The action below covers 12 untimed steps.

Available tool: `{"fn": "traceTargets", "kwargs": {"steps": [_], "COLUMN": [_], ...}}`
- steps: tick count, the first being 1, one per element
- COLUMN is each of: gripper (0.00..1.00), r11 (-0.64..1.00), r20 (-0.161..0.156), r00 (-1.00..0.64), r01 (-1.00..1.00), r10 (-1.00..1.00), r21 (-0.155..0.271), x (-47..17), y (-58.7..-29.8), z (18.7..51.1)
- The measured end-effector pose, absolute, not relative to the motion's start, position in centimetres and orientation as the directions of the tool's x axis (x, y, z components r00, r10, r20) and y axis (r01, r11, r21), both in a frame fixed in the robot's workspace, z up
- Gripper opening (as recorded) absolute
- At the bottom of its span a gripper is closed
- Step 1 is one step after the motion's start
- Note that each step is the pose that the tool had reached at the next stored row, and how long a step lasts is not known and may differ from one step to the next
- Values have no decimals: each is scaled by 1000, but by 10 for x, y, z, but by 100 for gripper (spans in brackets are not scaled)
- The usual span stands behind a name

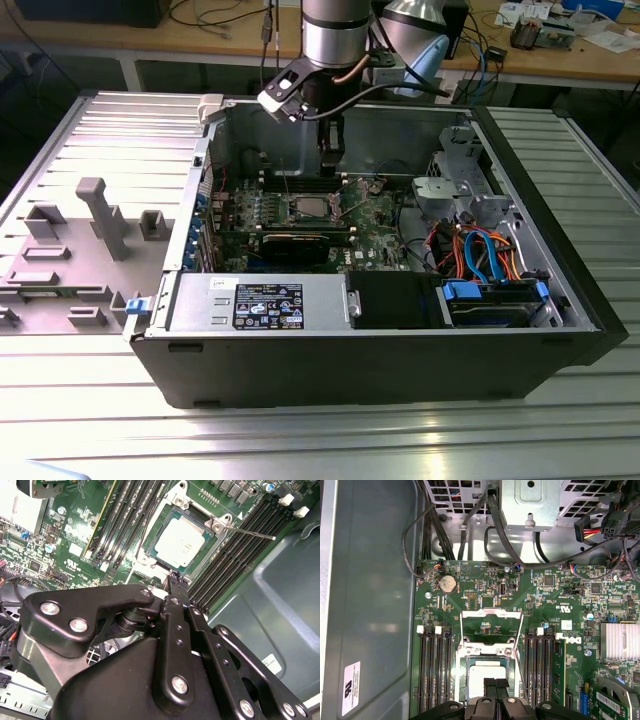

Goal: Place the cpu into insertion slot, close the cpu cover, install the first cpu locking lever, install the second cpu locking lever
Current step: 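Close the cpu cover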

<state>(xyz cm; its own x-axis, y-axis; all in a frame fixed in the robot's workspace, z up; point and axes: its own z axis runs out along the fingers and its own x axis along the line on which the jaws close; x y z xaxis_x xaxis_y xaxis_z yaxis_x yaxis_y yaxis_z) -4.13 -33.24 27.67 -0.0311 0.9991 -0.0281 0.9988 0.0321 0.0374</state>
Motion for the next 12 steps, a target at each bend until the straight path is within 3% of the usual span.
{"fn": "traceTargets", "kwargs": {"steps": [12], "gripper": [11], "r11": [32], "r20": [-28], "r00": [-31], "r01": [999], "r10": [999], "r21": [37], "x": [-38], "y": [-332], "z": [277]}}
